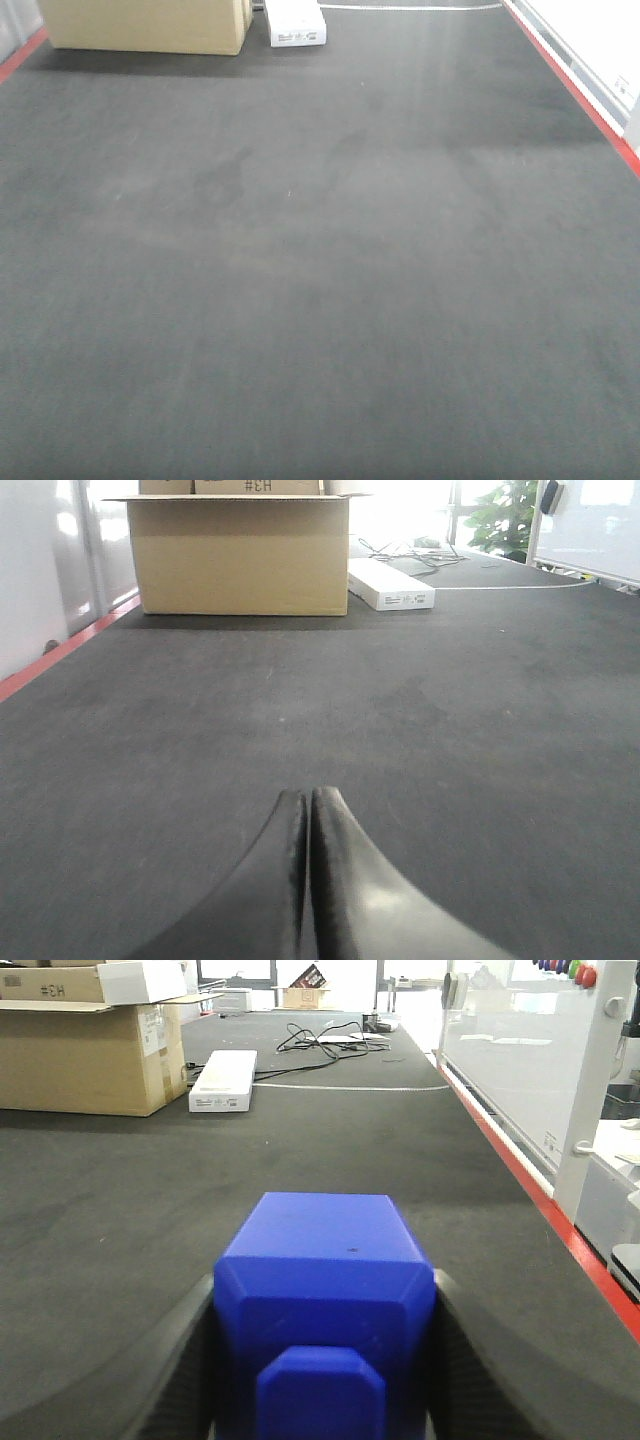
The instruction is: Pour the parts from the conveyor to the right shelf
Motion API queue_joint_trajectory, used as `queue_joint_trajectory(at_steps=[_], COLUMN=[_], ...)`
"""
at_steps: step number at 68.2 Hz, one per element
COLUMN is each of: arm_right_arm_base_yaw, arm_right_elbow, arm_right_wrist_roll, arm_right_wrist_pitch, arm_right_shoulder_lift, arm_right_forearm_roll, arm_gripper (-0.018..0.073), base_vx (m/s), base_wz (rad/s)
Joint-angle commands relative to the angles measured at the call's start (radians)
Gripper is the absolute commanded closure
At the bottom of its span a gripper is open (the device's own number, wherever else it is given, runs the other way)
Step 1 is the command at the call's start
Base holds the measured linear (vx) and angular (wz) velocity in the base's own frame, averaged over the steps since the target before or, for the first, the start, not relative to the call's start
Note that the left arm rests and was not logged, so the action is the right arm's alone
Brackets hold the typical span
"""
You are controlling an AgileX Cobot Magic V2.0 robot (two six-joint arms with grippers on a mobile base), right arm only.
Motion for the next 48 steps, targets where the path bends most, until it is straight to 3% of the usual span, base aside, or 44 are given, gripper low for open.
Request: queue_joint_trajectory(at_steps=[1, 48], arm_right_arm_base_yaw=[-0.003, -0.003], arm_right_elbow=[-0.029, -0.029], arm_right_wrist_roll=[-0.006, -0.006], arm_right_wrist_pitch=[-0.088, -0.088], arm_right_shoulder_lift=[0.009, 0.009], arm_right_forearm_roll=[0.001, 0.001], arm_gripper=[0.0568, 0.0568], base_vx=[-0.31, -0.38], base_wz=[0.05, 0.04])
